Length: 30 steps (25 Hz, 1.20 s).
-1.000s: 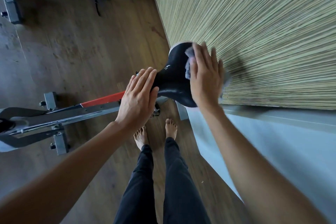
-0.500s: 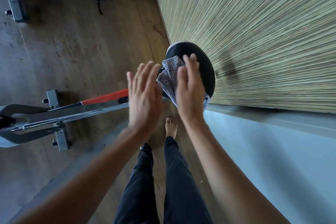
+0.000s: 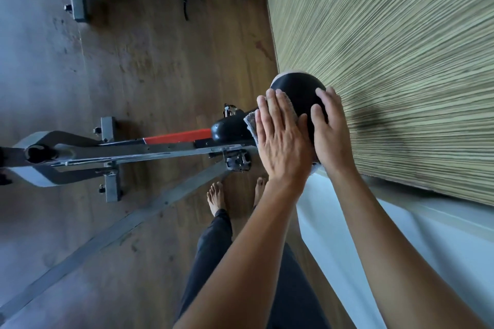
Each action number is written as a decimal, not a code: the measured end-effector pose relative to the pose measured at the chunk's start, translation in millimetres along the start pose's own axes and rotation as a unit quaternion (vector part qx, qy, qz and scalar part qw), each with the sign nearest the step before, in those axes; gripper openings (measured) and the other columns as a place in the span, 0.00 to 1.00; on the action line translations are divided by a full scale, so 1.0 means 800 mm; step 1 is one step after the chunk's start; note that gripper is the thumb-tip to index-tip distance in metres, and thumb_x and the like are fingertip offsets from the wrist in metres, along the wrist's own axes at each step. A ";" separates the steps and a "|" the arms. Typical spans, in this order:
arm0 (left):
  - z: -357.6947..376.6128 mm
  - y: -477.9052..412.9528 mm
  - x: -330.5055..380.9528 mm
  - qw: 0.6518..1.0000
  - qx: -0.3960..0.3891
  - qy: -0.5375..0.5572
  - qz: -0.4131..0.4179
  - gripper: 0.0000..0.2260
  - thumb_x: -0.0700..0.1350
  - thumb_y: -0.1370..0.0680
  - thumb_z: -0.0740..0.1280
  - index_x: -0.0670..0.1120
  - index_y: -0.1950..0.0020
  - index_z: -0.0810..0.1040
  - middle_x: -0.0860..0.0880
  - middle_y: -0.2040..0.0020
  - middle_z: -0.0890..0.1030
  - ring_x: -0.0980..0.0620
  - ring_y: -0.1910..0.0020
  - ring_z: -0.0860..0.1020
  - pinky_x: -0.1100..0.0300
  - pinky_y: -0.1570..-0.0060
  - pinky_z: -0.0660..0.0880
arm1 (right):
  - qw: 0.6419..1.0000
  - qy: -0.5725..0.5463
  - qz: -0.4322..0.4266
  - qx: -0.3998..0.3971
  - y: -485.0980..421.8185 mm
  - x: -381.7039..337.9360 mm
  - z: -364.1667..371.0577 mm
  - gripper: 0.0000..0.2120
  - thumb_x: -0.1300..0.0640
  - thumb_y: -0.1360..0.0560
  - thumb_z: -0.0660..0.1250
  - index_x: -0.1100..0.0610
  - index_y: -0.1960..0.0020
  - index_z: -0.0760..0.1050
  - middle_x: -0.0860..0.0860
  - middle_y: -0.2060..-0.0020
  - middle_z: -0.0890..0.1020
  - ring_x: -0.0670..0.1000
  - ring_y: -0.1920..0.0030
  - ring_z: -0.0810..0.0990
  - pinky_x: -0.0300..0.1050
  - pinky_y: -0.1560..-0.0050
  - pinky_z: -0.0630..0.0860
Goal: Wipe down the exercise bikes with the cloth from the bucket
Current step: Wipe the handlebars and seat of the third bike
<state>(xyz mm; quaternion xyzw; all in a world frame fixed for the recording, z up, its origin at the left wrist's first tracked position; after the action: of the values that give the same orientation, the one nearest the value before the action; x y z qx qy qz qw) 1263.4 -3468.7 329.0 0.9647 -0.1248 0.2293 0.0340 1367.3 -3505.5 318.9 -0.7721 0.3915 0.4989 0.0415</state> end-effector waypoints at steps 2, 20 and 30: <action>-0.009 -0.003 -0.018 1.000 0.006 -0.003 0.015 0.26 0.52 0.16 0.55 0.38 0.22 0.60 0.41 0.22 0.64 0.43 0.22 0.58 0.56 0.22 0.39 | 1.000 0.015 -0.011 0.003 0.001 0.001 0.003 0.20 0.57 0.16 0.56 0.56 0.25 0.67 0.52 0.22 0.61 0.49 0.21 0.54 0.50 0.20 0.52; -0.021 -0.040 -0.046 0.867 -0.236 -0.092 0.429 0.28 0.52 0.16 0.53 0.38 0.20 0.52 0.40 0.20 0.54 0.44 0.20 0.55 0.51 0.23 0.56 | 0.969 -0.108 0.070 0.210 0.017 -0.001 -0.008 0.15 0.57 0.17 0.58 0.56 0.33 0.76 0.45 0.36 0.78 0.38 0.33 0.73 0.35 0.31 0.66; 0.032 -0.078 0.038 0.787 -0.301 -0.039 0.538 0.27 0.51 0.15 0.48 0.39 0.20 0.49 0.43 0.18 0.47 0.46 0.19 0.44 0.49 0.21 0.46 | 0.935 -0.103 0.101 0.323 0.020 0.021 -0.005 0.17 0.53 0.19 0.58 0.54 0.35 0.79 0.46 0.39 0.82 0.42 0.37 0.77 0.46 0.33 0.73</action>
<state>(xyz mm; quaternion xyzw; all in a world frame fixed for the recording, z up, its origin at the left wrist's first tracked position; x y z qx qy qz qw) 1316.8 -3418.7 319.6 0.6906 -0.6871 0.1234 0.1888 1363.0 -3527.5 312.8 -0.6175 0.6011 0.4245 0.2778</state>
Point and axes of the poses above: each hand's wrist, its own y-axis away from the middle knuckle, its own z-axis out of the palm, x = y × z, the point moved 7 cm from there along -y, towards the middle knuckle
